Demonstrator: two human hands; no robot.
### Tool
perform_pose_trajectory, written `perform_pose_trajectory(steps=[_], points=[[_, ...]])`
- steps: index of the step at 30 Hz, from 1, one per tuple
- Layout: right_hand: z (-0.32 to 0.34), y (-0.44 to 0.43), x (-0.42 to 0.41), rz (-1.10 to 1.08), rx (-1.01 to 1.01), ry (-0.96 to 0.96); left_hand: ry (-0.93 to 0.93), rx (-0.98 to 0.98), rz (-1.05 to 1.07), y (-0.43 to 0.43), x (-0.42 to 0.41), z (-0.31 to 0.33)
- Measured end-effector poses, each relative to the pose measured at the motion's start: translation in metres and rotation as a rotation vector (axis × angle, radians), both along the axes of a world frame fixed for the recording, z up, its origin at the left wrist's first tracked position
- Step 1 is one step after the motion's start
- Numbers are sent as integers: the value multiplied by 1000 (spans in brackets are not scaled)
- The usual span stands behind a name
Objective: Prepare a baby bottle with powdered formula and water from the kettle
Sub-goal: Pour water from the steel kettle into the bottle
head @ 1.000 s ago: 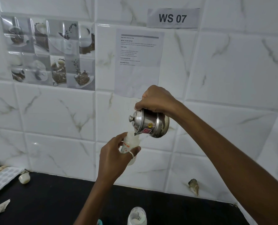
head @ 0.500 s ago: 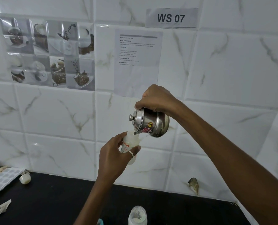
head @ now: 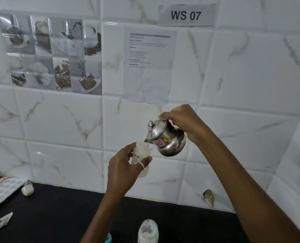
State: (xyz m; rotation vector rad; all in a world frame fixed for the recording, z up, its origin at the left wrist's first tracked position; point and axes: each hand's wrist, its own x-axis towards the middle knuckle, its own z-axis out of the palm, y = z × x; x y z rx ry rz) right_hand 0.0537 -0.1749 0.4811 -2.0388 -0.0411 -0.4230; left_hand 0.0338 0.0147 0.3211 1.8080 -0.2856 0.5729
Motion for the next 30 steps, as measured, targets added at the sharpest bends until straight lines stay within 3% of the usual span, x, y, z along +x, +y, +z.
perform_pose_trajectory(steps=[8,13,22,30], points=[[-60,-20,-22,-132,507,25,53,-35,-15,-9,0,-7],[-90,-31,-25,-232,707,14,70,-22,-44,-18,-1,-9],[-129,-55,-18,-307,777,-23,119,21,-82,-30,-2,-29],[-211,-77,-16,-350,824,37,213,22,-103,-37,-3,-66]])
